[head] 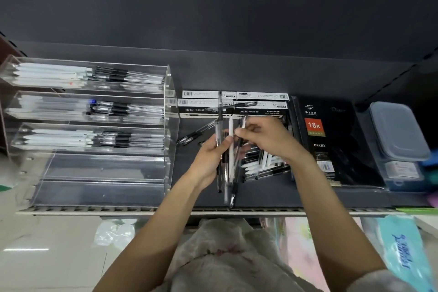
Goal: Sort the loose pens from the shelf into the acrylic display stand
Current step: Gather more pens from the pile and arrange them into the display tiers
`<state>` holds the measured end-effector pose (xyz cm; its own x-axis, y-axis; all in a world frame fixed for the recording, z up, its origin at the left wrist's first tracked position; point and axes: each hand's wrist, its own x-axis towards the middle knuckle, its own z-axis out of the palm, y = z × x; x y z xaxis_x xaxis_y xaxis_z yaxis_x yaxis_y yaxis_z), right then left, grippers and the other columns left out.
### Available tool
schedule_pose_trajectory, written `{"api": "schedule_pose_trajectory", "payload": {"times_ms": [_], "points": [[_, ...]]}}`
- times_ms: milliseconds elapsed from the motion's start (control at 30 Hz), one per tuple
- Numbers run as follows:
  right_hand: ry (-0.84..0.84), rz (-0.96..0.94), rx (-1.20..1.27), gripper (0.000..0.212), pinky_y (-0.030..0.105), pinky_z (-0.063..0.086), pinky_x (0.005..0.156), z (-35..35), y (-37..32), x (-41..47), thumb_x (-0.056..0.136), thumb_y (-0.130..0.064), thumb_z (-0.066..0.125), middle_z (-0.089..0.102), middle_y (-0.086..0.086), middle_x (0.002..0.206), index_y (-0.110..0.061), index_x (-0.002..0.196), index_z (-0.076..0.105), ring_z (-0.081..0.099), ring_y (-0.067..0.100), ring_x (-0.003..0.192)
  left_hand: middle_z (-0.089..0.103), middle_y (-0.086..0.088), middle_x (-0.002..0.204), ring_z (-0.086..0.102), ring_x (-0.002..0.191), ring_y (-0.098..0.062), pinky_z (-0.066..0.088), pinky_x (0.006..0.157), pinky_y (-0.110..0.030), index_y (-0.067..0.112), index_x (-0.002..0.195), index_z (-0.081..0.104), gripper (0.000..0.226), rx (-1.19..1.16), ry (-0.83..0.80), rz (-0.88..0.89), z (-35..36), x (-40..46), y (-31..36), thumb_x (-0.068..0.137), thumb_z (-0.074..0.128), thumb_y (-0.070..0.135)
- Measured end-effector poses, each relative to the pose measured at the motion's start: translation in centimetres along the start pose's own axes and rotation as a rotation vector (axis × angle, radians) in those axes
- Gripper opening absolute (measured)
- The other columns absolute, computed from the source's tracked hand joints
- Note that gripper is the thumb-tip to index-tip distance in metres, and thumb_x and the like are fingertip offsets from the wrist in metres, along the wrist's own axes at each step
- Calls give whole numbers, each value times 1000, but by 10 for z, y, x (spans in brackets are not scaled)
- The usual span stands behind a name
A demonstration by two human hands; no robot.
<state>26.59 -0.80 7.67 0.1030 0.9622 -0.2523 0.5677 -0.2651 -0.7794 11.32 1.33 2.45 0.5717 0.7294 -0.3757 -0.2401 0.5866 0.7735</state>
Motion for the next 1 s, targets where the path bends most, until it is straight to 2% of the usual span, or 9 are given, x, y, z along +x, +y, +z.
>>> {"api": "schedule_pose_trajectory", "payload": {"times_ms": [33,133,200,333,433,533,667,800,1000], "points": [[28,-1,-10,22,34,55,72,2,2,5,85,-28,67,70,3,77,-6,85,66,66,10,68,65,-17,119,69,98,-29,57,84,-34,6,128,52,30,12,-29,-6,4,-1,-1,101,40,11],[116,-13,16,17,6,42,51,0,7,8,84,-18,70,61,-10,69,-3,89,64,57,-3,54,72,-5,103,70,88,-22,58,78,-30,12,125,54,27,23,-35,-5,17,-2,-9,101,40,11],[137,-31,31,16,1,36,47,-5,10,5,83,-16,71,58,-12,69,-7,94,65,54,-4,54,73,1,92,68,76,-14,57,70,-26,11,124,54,26,4,-6,-9,23,-2,-16,100,41,11],[157,-88,-85,32,18,44,69,-11,17,0,83,-34,70,62,-7,80,-12,106,68,56,3,68,66,-1,87,58,67,-11,51,67,-27,9,113,59,20,-111,2,18,33,-2,-26,98,46,12],[206,-32,-47,46,28,45,83,-15,20,-15,89,-47,55,61,-8,100,-18,125,54,59,11,92,63,1,81,55,62,-9,52,63,-25,9,111,58,20,-292,51,89,42,0,-21,99,41,8],[259,15,10,39,25,49,71,-4,27,-48,88,-52,50,55,-18,86,-20,110,45,61,10,83,60,0,81,55,63,-9,54,65,-24,10,107,56,18,-406,148,156,45,7,-13,100,39,8],[498,-196,-314,30,27,49,58,27,36,-83,81,-44,64,56,-6,85,-18,92,53,55,13,74,58,-1,82,55,67,-10,55,70,-26,10,101,54,15,-490,256,219,48,16,-9,101,39,9],[550,-309,-557,28,27,49,66,47,34,-83,73,-28,76,63,-2,84,-16,94,64,57,18,79,61,0,81,57,67,-9,56,76,-29,10,100,54,15,-498,245,224,57,20,-12,101,39,8],[582,-328,-435,7,28,53,60,45,38,-90,82,-14,66,62,0,82,-13,89,67,60,17,73,62,0,81,57,66,-10,55,70,-28,8,101,56,16,-566,193,134,51,19,-18,100,40,7]]}}
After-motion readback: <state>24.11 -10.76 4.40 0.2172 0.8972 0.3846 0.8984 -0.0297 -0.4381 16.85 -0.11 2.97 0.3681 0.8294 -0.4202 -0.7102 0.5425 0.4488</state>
